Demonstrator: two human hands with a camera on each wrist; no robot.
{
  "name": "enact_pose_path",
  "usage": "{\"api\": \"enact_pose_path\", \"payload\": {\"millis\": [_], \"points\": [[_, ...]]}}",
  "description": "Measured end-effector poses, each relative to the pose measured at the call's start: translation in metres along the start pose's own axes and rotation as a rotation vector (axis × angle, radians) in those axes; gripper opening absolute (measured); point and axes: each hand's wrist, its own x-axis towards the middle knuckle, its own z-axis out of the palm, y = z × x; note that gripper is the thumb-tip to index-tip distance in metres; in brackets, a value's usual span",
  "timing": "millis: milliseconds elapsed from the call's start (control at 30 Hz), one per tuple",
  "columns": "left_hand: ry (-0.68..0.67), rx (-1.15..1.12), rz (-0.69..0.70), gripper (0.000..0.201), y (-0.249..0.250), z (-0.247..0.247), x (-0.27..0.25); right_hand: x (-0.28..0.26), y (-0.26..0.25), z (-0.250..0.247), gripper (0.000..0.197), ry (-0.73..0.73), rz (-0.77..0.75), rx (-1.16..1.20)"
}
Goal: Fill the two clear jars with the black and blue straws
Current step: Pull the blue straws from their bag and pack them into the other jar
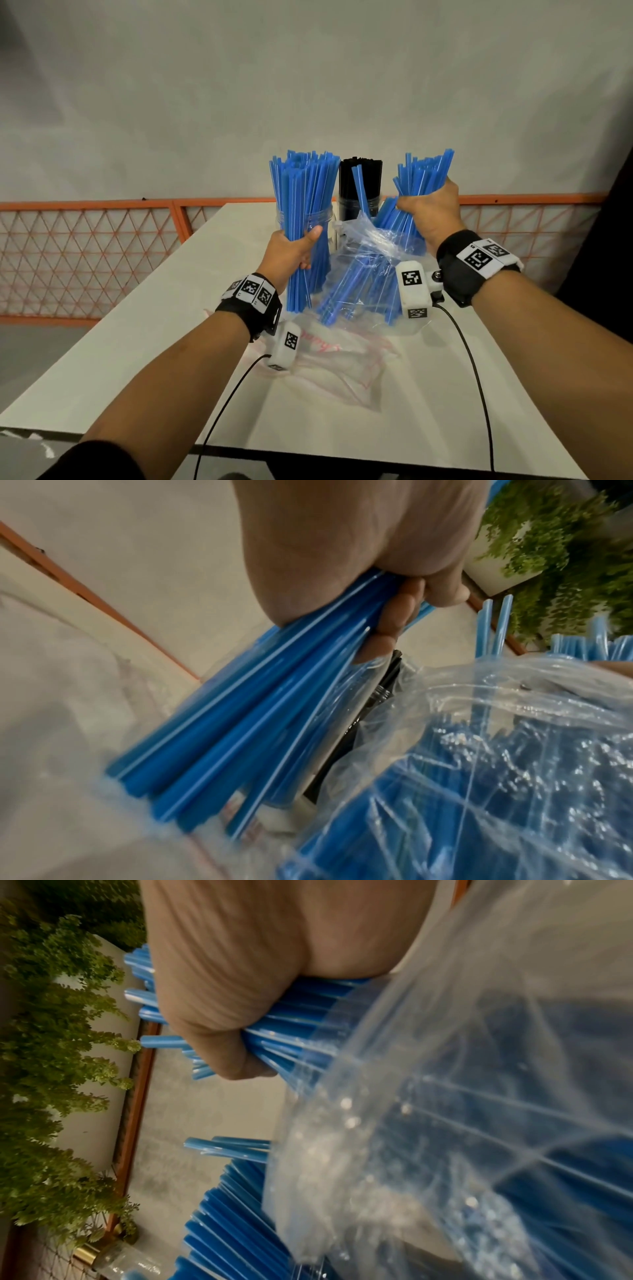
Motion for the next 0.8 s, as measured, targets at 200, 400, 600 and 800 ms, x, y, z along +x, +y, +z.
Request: {"api": "enact_pose_path", "payload": {"millis": [200, 400, 600, 800], "points": [[-0.035, -0.027, 0.099, 0.039, 0.039, -0.010, 0.009, 0.001, 0.000, 0.000, 0.043, -0.006, 0.001, 0.011], [0.080, -0.096, 0.359, 0.033, 0.137, -0.016, 0.038, 0.003, 0.000, 0.001, 0.050, -0.006, 0.024, 0.015], [0.119, 0.004, 0.441, 0.026, 0.151, -0.005, 0.052, 0.004, 0.000, 0.000, 0.048, -0.013, 0.031, 0.012], [0.171, 0.085, 0.258, 0.028, 0.091, 0.003, 0.058, 0.004, 0.000, 0.001, 0.044, -0.020, 0.013, 0.007]]}}
